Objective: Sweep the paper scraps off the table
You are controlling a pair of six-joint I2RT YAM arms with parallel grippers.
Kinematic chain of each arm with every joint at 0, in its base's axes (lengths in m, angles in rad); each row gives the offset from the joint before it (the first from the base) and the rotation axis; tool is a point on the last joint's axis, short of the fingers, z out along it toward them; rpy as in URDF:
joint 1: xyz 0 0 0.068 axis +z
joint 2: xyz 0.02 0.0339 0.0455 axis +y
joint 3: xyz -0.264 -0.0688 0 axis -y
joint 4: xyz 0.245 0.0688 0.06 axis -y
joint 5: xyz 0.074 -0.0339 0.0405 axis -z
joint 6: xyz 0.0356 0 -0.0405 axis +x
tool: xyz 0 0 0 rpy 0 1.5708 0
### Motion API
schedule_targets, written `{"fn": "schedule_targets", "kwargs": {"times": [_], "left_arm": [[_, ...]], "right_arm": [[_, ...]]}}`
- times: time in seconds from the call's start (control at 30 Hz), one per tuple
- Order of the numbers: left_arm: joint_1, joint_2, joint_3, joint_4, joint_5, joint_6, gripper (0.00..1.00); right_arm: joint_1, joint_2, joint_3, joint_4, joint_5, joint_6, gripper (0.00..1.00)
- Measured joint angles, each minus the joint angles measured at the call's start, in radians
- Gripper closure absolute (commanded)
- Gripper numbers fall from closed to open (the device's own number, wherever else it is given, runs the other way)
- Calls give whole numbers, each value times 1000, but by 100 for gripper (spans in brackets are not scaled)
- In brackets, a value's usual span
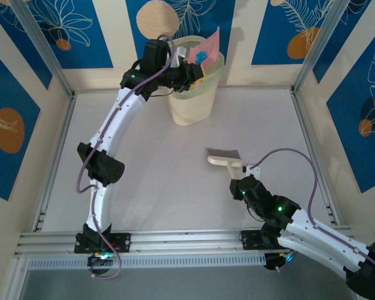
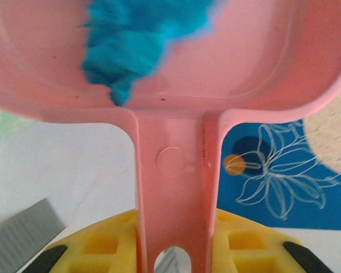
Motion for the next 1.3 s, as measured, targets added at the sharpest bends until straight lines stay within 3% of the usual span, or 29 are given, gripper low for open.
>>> {"fn": "schedule_targets", "kwargs": {"times": [0.33,0.53,0.97,1.3], "left_arm": [[39,18,-106,398,38,-289,100],[41,16,-265,621,44,-414,100],[41,18,-364,935,-1,-610,100],[41,27,-440,1158,-102,-753,100]], "right_arm": [[-33,0,-6,31,-40,-16,100],[-49,0,-12,42,-56,-16,100],[-80,0,-18,53,-88,-16,100],[-105,0,-18,57,-106,-16,100]]}}
